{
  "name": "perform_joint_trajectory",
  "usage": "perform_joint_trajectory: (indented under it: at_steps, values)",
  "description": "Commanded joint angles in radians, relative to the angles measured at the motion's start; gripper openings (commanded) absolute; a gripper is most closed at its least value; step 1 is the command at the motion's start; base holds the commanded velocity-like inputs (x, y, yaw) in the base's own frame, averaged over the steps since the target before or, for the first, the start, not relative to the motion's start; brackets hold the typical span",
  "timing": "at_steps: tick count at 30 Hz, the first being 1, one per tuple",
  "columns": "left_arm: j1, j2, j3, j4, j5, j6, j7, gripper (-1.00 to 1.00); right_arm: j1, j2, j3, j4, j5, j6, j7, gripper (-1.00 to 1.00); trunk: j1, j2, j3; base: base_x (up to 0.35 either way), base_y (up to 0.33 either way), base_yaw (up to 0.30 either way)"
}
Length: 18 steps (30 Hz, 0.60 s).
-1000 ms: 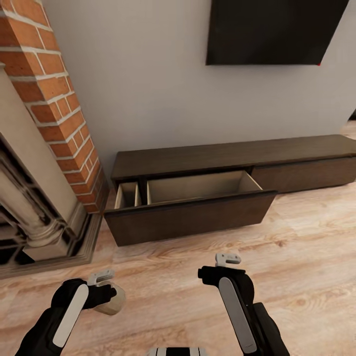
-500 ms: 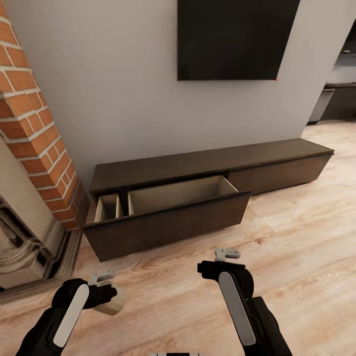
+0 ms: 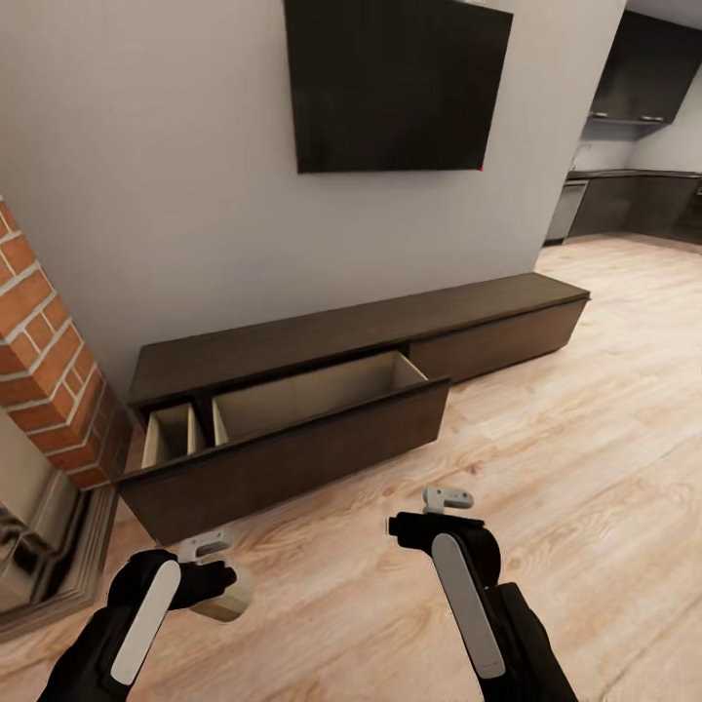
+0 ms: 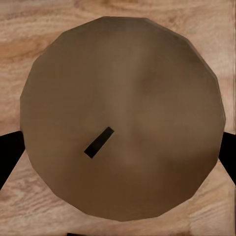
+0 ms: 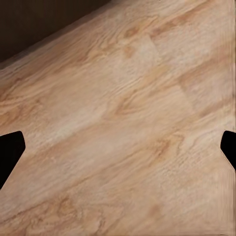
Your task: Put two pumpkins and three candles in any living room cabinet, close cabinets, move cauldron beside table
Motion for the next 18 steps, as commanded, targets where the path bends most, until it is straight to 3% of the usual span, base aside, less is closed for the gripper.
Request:
perform_joint_trajectory:
  at_steps: [1,12,18]
  values:
    - [0.0,0.0,0.0,-0.001,0.012,0.003,0.009,-1.0,-0.001,0.0,-0.008,0.0,-0.01,0.003,-0.01,1.0,-0.004,0.007,0.002,0.0,0.0,-0.269]
    - [0.0,-0.001,0.0,-0.001,0.012,0.003,0.009,-1.0,0.001,0.0,-0.029,0.0,-0.01,0.002,-0.008,1.0,-0.046,0.084,0.032,0.0,0.0,-0.212]
    - [0.0,-0.001,0.0,-0.001,0.012,0.003,0.009,-1.0,0.001,0.0,-0.027,0.0,-0.01,0.0,-0.007,1.0,-0.069,0.126,0.045,0.0,0.0,-0.046]
